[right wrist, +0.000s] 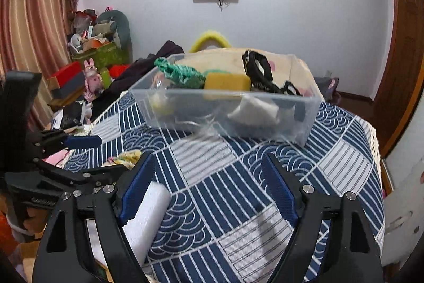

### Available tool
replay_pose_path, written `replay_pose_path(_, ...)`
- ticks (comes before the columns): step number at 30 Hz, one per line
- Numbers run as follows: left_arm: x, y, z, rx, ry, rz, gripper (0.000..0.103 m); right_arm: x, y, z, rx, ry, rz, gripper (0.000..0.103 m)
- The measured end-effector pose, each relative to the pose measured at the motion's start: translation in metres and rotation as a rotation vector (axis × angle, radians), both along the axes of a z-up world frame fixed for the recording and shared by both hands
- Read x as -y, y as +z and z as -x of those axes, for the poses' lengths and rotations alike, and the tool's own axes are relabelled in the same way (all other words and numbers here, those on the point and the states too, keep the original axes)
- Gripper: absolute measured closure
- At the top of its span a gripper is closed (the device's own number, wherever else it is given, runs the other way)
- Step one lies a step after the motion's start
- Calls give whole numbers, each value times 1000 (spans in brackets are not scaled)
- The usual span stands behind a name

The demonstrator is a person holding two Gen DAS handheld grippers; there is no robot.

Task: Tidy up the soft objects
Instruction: 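Grasp the floral scrunchie with the left gripper while the right gripper grasps the white foam block, then carry the scrunchie and foam block over the box and open both grippers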

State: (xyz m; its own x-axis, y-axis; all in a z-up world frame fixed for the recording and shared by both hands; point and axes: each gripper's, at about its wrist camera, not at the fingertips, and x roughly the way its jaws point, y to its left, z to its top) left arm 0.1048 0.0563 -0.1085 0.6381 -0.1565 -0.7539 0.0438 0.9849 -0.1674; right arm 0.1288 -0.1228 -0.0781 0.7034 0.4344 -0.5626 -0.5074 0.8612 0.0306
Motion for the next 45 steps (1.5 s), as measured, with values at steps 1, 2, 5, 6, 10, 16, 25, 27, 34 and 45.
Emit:
replay_pose_path(1,-5,-4,1,-5,16,21,28,2,-2,2,-4,0,0,23)
replay_pose_path(2,-9,-6,1,-10,21,34,34,2,-3,4,-9,3,-1,23)
replay_pose_path(5,-17,-12,1,-26,12,110,43,0,-8,6,-27,14,0,23)
replay_pose_path(6,-18,-12,2,-25,12,118,45,0,-11,9,-30,16,1,23)
replay_pose_path(10,-24,-11,1,-21,32,119,59,-7,-16,14,-47,33,10,23)
replay_pose_path(16,-34,-19,-1,-41,58,121,80,-16,-18,23,-46,54,26,23)
replay_pose_path(25,-36,-13,23,12,77,45,90,-39,-25,32,-83,109,31,19)
replay_pose_path(27,-38,-11,31,20,80,37,90,-45,-29,35,-92,121,35,18)
replay_pose_path(34,-43,-9,58,41,91,47,90,-74,-47,42,-144,150,97,16)
replay_pose_path(45,-41,-9,67,59,84,51,90,-77,-65,38,-242,111,91,14)
